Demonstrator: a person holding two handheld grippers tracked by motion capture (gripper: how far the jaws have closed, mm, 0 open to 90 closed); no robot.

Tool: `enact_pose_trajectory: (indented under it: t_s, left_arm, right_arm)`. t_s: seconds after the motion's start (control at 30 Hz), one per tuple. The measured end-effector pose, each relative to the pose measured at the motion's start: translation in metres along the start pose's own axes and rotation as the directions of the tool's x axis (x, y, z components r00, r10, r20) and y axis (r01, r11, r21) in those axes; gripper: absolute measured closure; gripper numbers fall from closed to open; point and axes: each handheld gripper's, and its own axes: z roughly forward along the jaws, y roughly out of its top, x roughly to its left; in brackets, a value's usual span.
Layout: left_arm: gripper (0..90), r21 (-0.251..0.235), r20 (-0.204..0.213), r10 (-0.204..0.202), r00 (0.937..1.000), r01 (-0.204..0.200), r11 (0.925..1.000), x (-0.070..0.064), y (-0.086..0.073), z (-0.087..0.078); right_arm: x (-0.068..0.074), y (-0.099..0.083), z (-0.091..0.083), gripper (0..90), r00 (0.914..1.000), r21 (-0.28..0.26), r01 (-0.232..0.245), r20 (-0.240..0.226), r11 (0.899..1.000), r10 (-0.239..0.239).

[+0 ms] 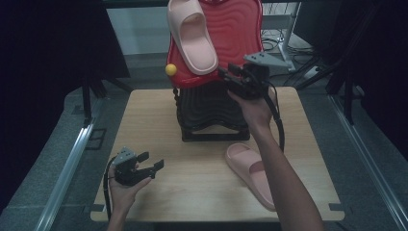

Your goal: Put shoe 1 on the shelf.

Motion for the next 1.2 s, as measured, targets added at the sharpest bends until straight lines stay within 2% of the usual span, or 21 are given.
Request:
enact_pose_trajectory:
  t_s: [0.07, 0.1, 0.13, 0.17, 0.3, 0.4, 0.5, 0.53, 0.57, 0.6, 0.8, 1.07, 1.2]
  left_arm:
    - [23.9, 0.001, 0.002, 0.0, 1.0, 0.0, 1.0, -0.001, 0.0, 0.001]
    - [23.9, 0.005, 0.005, 0.003, 1.0, -0.003, 1.0, -0.001, 0.0, 0.002]
    - [23.9, 0.005, 0.005, 0.003, 1.0, -0.003, 1.0, -0.001, 0.0, 0.002]
    - [23.9, 0.007, 0.007, 0.005, 1.0, -0.005, 1.0, -0.002, -0.001, 0.002]
    - [23.9, 0.002, 0.006, 0.0, 1.0, 0.0, 1.0, -0.001, 0.0, 0.001]
    - [24.0, 0.004, 0.002, -0.001, 1.0, 0.001, 1.0, 0.0, 0.0, 0.001]
    - [23.9, 0.01, 0.001, 0.002, 1.0, -0.002, 1.0, -0.001, -0.001, 0.003]
    - [23.9, 0.01, 0.001, 0.002, 1.0, -0.002, 1.0, -0.001, -0.001, 0.003]
    - [23.9, 0.013, 0.001, 0.004, 1.0, -0.004, 0.9999, -0.002, -0.001, 0.005]
    - [23.9, 0.015, 0.001, 0.006, 1.0, -0.006, 0.9999, -0.003, -0.001, 0.005]
    - [23.9, 0.036, 0.005, 0.019, 0.9998, -0.019, 0.9992, -0.006, -0.003, 0.011]
    - [23.9, 0.036, 0.007, 0.023, 0.9997, -0.023, 0.9991, -0.008, -0.003, 0.01]
    - [23.9, 0.035, 0.007, 0.025, 0.9997, -0.025, 0.9991, -0.01, -0.003, 0.01]
  right_arm:
    - [-0.001, -0.006, -0.004, 61.1, 1.0, 0.002, 0.003, -0.004, 1.0, -0.003]
    - [-0.003, -0.017, -0.012, 60.9, 0.9999, 0.014, 0.009, -0.013, 1.0, -0.009]
    - [-0.003, -0.017, -0.012, 60.9, 0.9999, 0.014, 0.009, -0.013, 1.0, -0.009]
    - [-0.006, -0.029, -0.02, 60.7, 0.9996, 0.021, 0.011, -0.024, 1.0, -0.01]
    - [-0.013, -0.059, -0.038, 60.6, 0.9979, 0.052, 0.028, -0.06, 0.998, -0.024]
    - [-0.02, -0.087, -0.052, 60.4, 0.996, 0.074, 0.015, -0.089, 0.997, -0.009]
    - [-0.027, -0.114, -0.063, 60.2, 0.9946, 0.098, 0.01, -0.104, 0.995, 0.0]
    - [-0.027, -0.114, -0.063, 60.2, 0.9946, 0.098, 0.01, -0.104, 0.995, 0.0]
    - [-0.03, -0.129, -0.07, 59.8, 0.9942, 0.112, 0.012, -0.108, 0.994, 0.0]
    - [-0.031, -0.135, -0.073, 59.7, 0.9939, 0.122, 0.019, -0.11, 0.992, -0.006]
    - [-0.037, -0.162, -0.089, 59.3, 0.993, 0.132, 0.025, -0.117, 0.991, -0.009]
    - [-0.049, -0.189, -0.098, 59.2, 0.992, 0.185, 0.032, -0.126, 0.982, -0.009]
    - [-0.058, -0.21, -0.106, 59.0, 0.9933, 0.207, 0.019, -0.116, 0.978, 0.006]
